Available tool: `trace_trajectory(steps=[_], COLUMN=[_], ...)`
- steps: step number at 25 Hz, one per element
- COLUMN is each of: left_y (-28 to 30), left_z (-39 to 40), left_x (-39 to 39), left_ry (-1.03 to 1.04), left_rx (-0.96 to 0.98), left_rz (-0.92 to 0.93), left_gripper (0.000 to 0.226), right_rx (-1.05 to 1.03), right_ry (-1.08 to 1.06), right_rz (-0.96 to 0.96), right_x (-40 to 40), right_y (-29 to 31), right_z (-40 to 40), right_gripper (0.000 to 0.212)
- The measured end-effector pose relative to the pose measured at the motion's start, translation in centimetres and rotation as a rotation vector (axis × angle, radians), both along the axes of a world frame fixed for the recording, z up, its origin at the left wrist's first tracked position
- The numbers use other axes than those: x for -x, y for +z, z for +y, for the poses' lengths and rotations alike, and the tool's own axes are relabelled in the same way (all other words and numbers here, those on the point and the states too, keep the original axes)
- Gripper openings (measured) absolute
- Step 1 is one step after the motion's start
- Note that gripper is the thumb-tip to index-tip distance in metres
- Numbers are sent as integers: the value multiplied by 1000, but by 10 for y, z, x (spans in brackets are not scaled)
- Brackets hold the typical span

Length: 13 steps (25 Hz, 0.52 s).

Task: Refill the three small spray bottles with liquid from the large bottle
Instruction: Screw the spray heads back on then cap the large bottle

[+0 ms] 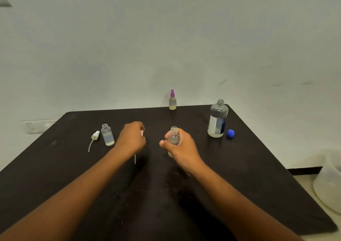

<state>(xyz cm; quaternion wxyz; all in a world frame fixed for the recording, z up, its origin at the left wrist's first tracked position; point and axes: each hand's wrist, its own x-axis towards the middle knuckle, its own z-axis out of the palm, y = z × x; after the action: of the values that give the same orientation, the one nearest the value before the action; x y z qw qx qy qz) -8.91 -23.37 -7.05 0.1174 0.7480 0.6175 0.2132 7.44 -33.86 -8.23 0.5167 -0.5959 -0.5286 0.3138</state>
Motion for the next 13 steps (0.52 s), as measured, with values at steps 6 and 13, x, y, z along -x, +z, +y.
trace_trajectory(steps=[6, 13], left_y=[44, 113], left_z=[-93, -184], left_x=[14, 18], left_ry=[-102, -299], left_rx=[-108, -269], left_rz=[-441, -760], left_gripper=[31, 25], right_rx=[-27, -106], right_ry=[19, 25], right_rz=[56, 22], right_x=[12, 37], right_y=[13, 21], right_z=[-77, -139], right_gripper=[17, 17])
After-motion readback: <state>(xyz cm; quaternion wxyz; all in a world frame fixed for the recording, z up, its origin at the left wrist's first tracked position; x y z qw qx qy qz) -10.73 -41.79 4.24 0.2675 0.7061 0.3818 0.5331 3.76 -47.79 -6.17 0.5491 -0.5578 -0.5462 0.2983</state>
